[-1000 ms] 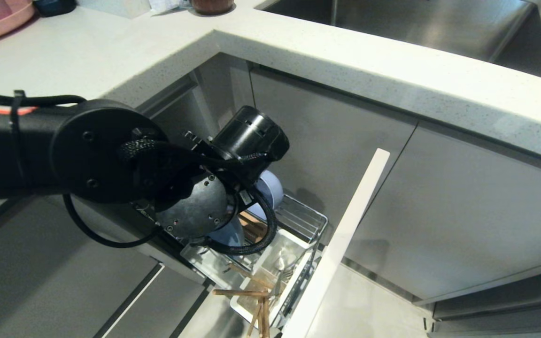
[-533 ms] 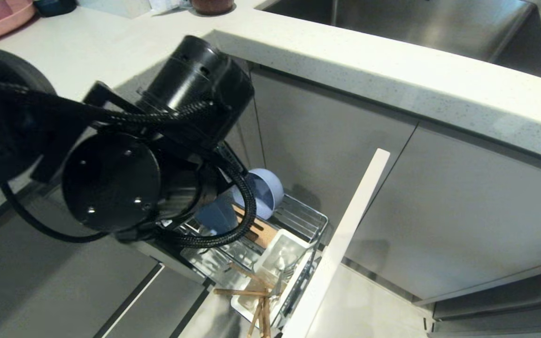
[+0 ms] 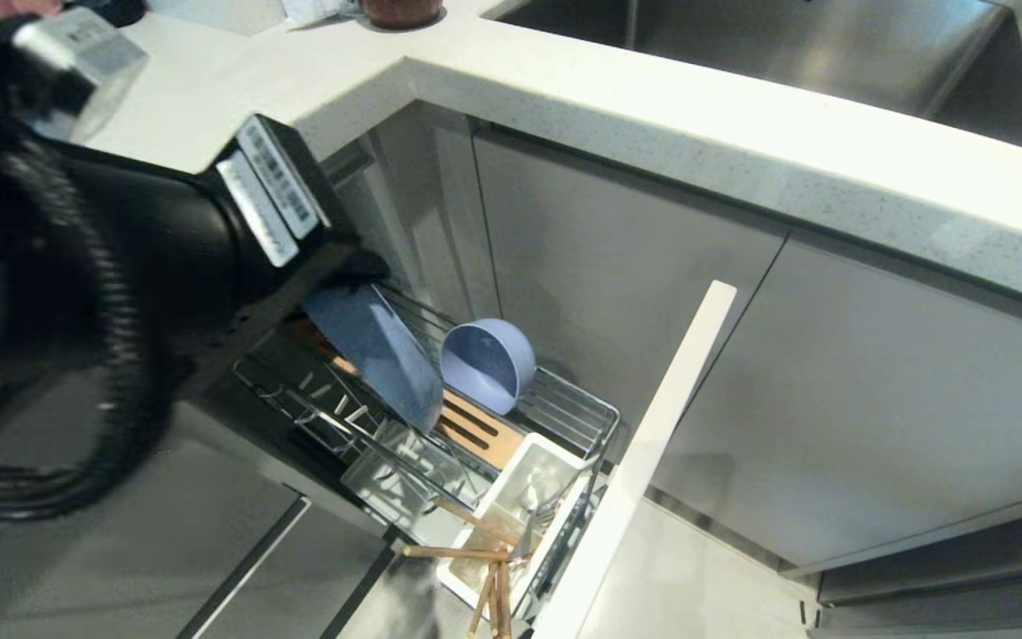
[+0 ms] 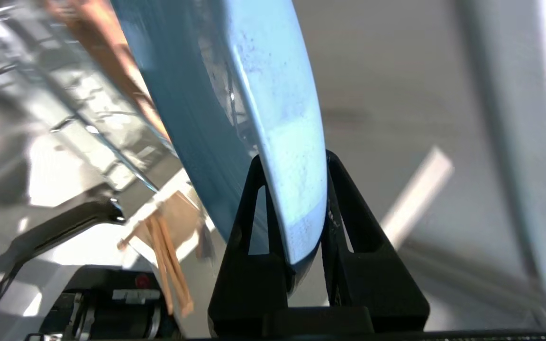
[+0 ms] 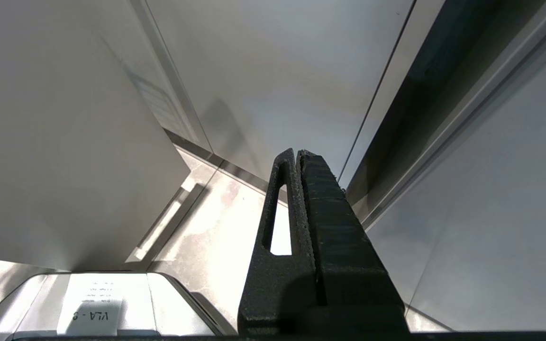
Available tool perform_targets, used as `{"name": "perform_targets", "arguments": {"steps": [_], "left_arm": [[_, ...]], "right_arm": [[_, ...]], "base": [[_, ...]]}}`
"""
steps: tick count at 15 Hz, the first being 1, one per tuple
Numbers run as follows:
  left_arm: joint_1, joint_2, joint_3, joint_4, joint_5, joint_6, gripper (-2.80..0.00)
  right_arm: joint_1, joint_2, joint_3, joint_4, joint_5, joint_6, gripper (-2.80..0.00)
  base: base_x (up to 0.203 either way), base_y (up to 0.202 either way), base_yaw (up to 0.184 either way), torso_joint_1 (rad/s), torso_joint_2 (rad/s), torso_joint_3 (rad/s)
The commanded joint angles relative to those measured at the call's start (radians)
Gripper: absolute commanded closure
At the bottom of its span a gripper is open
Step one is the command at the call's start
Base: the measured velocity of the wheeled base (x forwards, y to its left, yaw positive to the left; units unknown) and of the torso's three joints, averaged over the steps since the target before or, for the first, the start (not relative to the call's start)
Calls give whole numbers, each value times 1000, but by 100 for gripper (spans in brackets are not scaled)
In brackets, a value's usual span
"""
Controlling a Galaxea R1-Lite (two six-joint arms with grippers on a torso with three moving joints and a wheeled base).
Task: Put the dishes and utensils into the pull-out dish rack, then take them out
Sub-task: Take the plate out of the cupboard
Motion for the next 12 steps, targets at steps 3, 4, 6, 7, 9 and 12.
{"name": "perform_targets", "arguments": {"steps": [3,4,6,7,9,12], "left_arm": [[-14,-228,7,-85,-120,193,0],[-10,-276,16,-115,-163,250,0],[8,-371,35,-170,-235,348,0],[33,-424,45,-196,-296,406,0],[110,-501,51,-216,-432,491,0],[283,-554,53,-221,-513,598,0]], "right_arm": [[0,-2,2,0,0,1,0],[0,-2,2,0,0,0,0],[0,-3,2,0,0,0,0],[0,-4,2,0,0,0,0],[0,-2,2,0,0,0,0],[0,-4,2,0,0,0,0]], "base": [[0,0,0,0,0,0],[0,0,0,0,0,0],[0,0,0,0,0,0],[0,0,0,0,0,0],[0,0,0,0,0,0],[0,0,0,0,0,0]]}}
